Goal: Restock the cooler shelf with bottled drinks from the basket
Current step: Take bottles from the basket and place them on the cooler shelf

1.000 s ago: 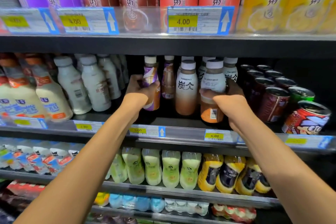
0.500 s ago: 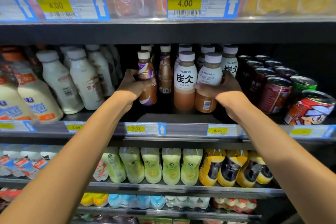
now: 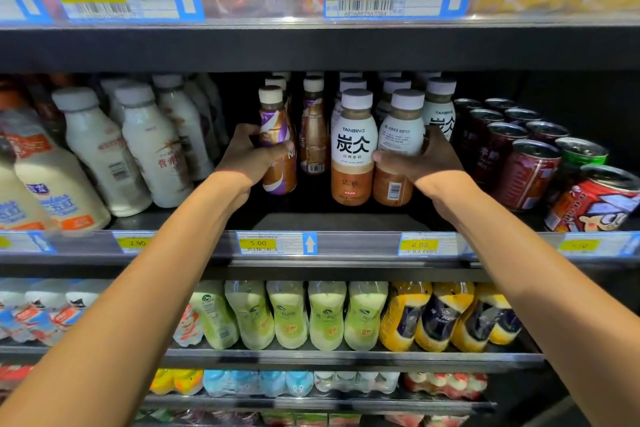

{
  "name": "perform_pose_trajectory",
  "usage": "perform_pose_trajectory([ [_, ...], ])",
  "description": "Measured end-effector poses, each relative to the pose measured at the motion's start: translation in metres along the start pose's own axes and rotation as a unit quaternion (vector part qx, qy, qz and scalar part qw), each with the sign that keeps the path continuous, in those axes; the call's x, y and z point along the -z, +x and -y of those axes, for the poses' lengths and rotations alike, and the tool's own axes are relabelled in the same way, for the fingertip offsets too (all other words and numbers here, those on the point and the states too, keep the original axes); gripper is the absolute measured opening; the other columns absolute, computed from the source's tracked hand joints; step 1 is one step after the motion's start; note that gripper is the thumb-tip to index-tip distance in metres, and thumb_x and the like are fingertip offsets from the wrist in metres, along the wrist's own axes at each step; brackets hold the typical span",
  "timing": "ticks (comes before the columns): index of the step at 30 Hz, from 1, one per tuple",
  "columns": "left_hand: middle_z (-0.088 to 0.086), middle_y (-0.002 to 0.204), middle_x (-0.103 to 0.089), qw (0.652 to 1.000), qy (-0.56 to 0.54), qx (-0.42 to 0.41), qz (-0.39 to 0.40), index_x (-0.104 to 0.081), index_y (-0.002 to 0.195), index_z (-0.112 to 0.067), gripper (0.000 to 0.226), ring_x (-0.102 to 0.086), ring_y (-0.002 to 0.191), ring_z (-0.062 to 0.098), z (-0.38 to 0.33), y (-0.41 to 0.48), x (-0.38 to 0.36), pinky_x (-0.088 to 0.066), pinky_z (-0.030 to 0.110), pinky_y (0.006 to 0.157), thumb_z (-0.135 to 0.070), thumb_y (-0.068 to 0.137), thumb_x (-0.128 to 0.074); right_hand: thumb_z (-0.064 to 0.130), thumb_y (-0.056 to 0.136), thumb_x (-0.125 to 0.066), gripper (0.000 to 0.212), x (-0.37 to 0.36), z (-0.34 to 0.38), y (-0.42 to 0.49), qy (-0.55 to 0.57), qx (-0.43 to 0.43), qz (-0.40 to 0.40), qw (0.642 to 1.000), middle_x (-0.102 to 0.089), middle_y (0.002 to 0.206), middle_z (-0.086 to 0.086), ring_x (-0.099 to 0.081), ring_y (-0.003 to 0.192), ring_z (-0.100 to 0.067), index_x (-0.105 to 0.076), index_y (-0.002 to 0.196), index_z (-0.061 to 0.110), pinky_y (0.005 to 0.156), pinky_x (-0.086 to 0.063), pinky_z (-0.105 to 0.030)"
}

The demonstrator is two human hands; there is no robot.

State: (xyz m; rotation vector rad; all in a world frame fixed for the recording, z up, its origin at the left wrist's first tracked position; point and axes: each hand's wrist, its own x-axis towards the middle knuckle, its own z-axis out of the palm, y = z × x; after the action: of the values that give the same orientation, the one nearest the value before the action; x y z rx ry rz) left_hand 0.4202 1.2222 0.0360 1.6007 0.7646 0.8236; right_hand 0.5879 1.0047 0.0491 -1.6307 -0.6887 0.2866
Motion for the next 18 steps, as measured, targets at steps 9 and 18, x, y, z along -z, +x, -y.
perform_pose_trajectory([
  [9,0.004,0.117,-0.069,1.000,0.004,0.001,0.021,-0.055,0.127,-0.016,0.086,-0.068,0.103,0.020,-0.003,0.000,0.004,-0.053,0.047,0.095,-0.043,0.051,-0.087,0.026,0.064,-0.092,0.074,0.000,-0.001,0.000,-0.040,0.004,-0.017,0.999,-0.069,0.117,0.001,-0.067,0.106,-0.018,-0.052,0.125,0.015,0.096,-0.054,-0.045],
  [18,0.005,0.120,-0.066,1.000,-0.003,0.018,0.016,-0.052,0.126,-0.017,0.066,-0.066,0.106,0.023,-0.009,-0.006,0.003,-0.051,0.049,0.097,-0.026,0.070,-0.086,0.039,0.068,-0.089,0.076,-0.001,0.012,-0.011,-0.188,-0.017,-0.042,0.981,-0.062,0.131,-0.007,-0.059,0.120,-0.026,-0.049,0.128,0.014,0.101,-0.049,-0.043],
])
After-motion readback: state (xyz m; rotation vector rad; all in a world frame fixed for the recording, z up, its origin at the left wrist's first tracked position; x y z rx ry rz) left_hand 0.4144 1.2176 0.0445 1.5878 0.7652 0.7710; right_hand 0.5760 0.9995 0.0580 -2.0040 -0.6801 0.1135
